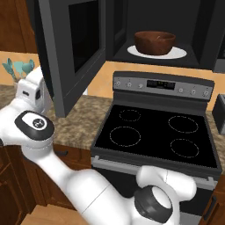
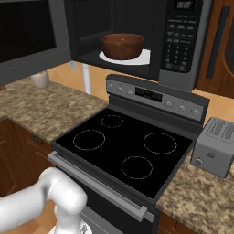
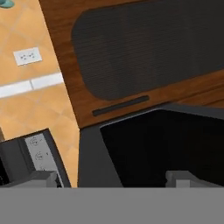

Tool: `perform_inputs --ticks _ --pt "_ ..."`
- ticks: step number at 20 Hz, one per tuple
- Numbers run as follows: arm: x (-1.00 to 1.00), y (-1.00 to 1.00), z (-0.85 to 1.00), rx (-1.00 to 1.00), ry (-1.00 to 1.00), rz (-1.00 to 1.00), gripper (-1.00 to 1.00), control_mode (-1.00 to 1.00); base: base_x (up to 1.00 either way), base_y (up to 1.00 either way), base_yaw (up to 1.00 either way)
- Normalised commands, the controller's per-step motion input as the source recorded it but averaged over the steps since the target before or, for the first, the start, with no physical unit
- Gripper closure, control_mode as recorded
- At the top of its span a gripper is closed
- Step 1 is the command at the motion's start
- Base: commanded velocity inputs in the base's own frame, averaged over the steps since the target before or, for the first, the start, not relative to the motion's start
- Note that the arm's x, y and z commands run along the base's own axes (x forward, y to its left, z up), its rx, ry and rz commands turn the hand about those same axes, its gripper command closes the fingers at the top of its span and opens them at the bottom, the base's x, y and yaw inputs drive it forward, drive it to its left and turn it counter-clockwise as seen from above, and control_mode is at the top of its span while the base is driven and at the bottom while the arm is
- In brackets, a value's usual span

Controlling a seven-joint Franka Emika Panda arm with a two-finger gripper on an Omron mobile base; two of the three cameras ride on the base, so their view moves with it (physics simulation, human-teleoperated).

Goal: Pick the onion from the sink and place it in the bowl. Then pick the bowl and place it in the microwave. Then close the microwave door and press the start button.

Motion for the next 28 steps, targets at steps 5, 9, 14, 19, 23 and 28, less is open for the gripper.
perform_inputs --ticks 5,9,14,19,23,28 --pt "-0.27 -0.62 0.53 0.11 -0.23 0.0 -1.0 -1.0 0.0 0.0 0.0" --pt "-0.66 -0.73 0.54 0.09 -0.45 -0.01 -1.0 -1.0 0.0 0.0 0.0" --pt "0.0 -1.0 0.2 0.26 -0.12 -0.02 -1.0 -1.0 0.0 0.0 0.0" --pt "0.0 -1.0 0.09 0.26 -0.09 0.0 -1.0 -1.0 0.0 0.0 0.0" --pt "-0.01 -1.0 0.33 0.26 -0.15 0.0 -1.0 -1.0 0.0 0.0 0.0" --pt "0.04 -1.0 0.37 0.27 -0.03 0.0 -1.0 -1.0 0.0 0.0 0.0"
